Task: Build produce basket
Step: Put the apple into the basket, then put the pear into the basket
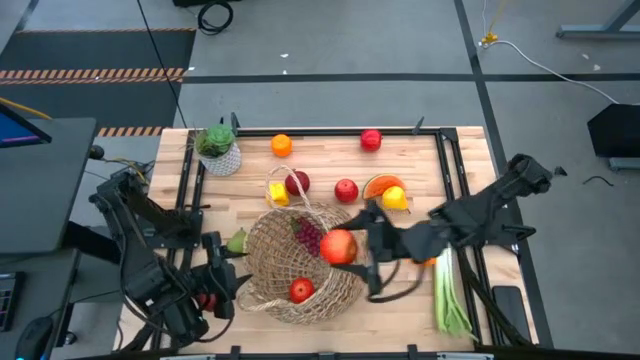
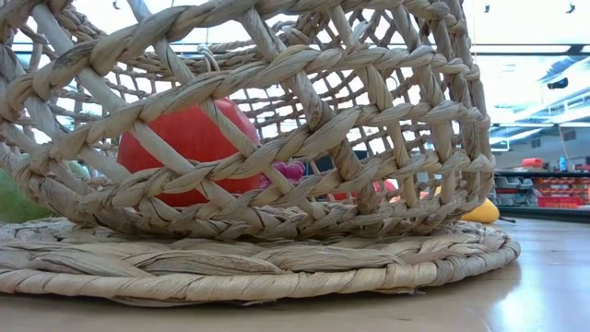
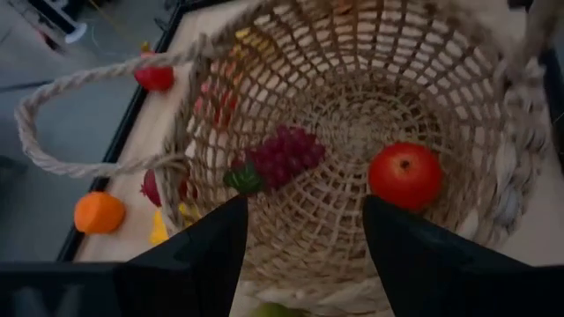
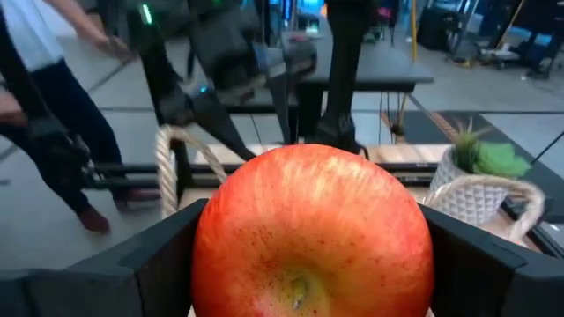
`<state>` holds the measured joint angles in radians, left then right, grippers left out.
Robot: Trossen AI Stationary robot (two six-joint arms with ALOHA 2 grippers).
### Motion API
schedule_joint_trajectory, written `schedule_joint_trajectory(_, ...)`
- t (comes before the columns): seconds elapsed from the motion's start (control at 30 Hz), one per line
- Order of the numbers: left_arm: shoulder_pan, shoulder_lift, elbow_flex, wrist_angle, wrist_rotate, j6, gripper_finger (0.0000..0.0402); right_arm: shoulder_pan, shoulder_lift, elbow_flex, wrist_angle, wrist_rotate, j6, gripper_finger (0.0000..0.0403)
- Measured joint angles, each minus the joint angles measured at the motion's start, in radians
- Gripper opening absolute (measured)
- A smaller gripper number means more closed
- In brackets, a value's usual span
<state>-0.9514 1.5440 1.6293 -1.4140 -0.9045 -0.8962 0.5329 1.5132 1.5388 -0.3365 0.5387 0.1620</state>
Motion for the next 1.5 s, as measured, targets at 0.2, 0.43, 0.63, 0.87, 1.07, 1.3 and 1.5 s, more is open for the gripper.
schedule_joint_trajectory(0.2,0.010,0.000,0.070,-0.037,-0.015,0.043,0.0231,-0.085,0.122,-0.001,0.026,-0.068,0.059,0.0352)
schedule_joint_trajectory(0.43,0.029,0.000,0.080,-0.040,-0.017,0.051,0.0231,-0.129,0.223,-0.002,0.074,-0.086,-0.008,0.0382)
schedule_joint_trajectory(0.63,0.011,0.000,0.080,-0.041,0.000,0.037,0.0231,-0.141,0.204,-0.002,0.096,-0.080,-0.021,0.0397)
schedule_joint_trajectory(0.87,0.003,0.000,0.080,-0.038,0.001,0.017,0.0231,-0.141,0.127,-0.002,0.033,-0.049,-0.009,0.0399)
schedule_joint_trajectory(1.07,0.007,0.000,0.080,-0.036,0.001,0.018,0.0231,-0.152,0.038,-0.001,-0.304,0.117,0.034,0.0400)
schedule_joint_trajectory(1.3,0.012,0.000,0.080,-0.039,0.001,0.018,0.0231,-0.189,-0.015,-0.001,-0.763,0.225,0.285,0.0400)
schedule_joint_trajectory(1.5,0.012,0.000,0.080,-0.036,0.001,0.017,0.0231,-0.229,-0.020,-0.056,-1.037,0.272,0.528,0.0400)
